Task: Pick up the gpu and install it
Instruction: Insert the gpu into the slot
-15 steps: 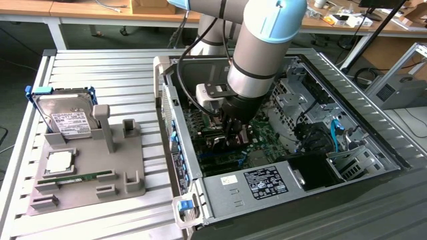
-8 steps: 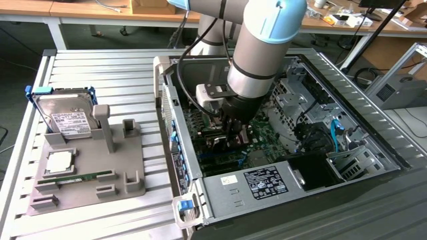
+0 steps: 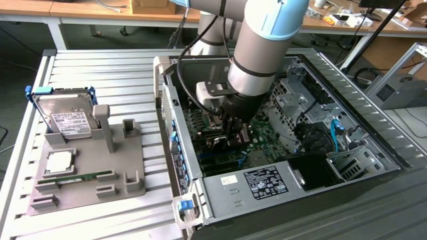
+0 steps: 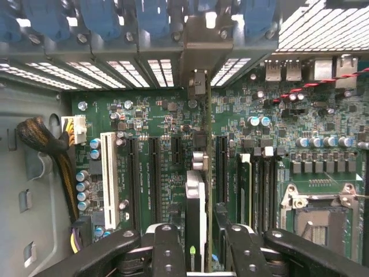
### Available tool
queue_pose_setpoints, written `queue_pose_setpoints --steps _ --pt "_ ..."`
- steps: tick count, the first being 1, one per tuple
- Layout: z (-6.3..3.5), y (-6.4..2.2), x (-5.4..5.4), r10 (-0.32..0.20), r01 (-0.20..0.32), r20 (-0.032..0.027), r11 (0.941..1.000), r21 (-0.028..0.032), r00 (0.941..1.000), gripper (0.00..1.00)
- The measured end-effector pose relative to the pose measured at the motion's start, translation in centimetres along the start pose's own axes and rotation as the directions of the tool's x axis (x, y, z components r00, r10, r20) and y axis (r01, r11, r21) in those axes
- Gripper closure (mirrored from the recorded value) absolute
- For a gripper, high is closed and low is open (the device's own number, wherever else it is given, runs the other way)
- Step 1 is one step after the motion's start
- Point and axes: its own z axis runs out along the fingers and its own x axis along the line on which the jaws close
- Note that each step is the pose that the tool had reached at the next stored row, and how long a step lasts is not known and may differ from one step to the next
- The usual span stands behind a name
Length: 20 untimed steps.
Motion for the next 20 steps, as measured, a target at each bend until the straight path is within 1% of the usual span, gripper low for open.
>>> queue_pose_setpoints --steps 2,9,15,16,20 --pt "-1.07 -0.01 0.0 0.0 0.0 0.0006 1.0 0.0 1.0 0.65" --pt "-4.27 -0.03 0.0 0.0 0.0 0.0018 1.0 0.0 1.0 0.65" --pt "-7.03 -0.05 0.0 0.0 0.0 0.0018 1.0 -0.0001 1.0 0.65" --pt "-7.64 -0.05 0.0 0.0 0.0 0.0018 1.0 -0.0001 1.0 0.65" --pt "-9.52 -0.07 0.0 0.0 0.0 0.0019 1.0 0.0 1.0 0.65"
